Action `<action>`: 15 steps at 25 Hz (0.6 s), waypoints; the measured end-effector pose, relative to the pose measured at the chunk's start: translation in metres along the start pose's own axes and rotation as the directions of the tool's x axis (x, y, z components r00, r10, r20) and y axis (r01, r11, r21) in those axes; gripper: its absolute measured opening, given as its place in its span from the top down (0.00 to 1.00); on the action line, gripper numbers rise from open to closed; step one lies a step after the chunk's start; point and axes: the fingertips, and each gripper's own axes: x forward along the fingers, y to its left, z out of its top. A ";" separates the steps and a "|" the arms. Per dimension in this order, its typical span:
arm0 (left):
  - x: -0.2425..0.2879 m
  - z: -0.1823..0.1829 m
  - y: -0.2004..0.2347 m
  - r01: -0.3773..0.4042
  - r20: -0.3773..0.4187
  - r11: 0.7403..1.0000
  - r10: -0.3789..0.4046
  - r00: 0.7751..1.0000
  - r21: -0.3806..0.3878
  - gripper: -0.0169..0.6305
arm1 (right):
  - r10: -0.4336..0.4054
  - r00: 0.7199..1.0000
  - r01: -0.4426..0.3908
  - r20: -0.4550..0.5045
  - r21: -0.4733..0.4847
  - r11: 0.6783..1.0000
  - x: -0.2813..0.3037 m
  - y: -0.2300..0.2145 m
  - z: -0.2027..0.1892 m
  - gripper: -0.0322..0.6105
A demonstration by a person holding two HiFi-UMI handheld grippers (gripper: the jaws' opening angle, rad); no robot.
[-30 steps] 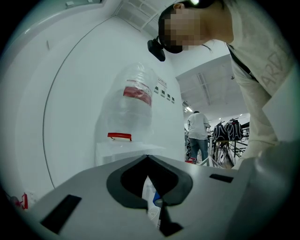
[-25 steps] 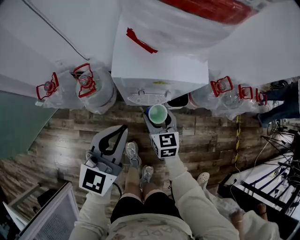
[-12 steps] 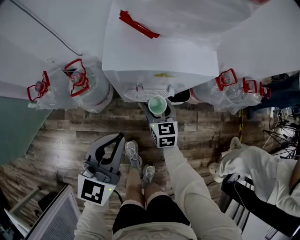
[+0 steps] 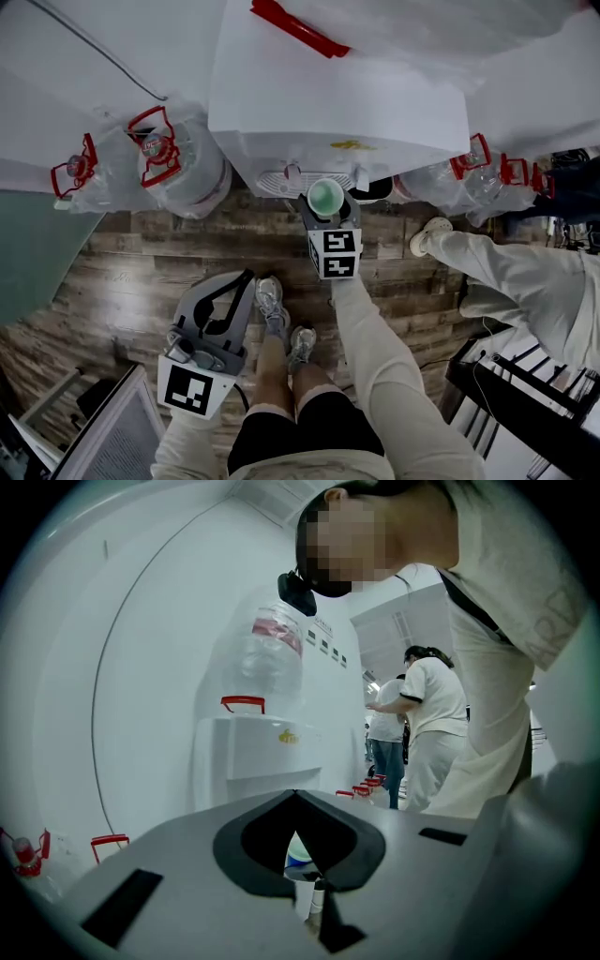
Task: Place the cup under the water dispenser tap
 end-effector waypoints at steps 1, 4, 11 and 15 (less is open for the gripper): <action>0.000 -0.002 0.002 -0.004 -0.001 1.000 0.004 1.000 -0.005 0.97 | -0.005 1.000 0.005 -0.001 0.009 1.000 0.004 -0.002 -0.001 0.47; -0.001 -0.008 0.006 -0.013 -0.006 1.000 0.013 1.000 -0.012 0.97 | -0.007 1.000 0.007 -0.011 0.012 1.000 0.014 -0.003 -0.003 0.47; 0.001 -0.015 0.019 -0.026 -0.012 0.999 0.026 1.000 -0.020 0.97 | -0.015 0.999 0.015 -0.034 0.012 1.000 0.032 -0.006 -0.005 0.47; 0.002 -0.018 0.023 -0.031 -0.018 0.999 0.031 0.999 -0.024 0.97 | -0.015 0.998 0.015 -0.054 0.007 1.000 0.038 -0.009 -0.009 0.47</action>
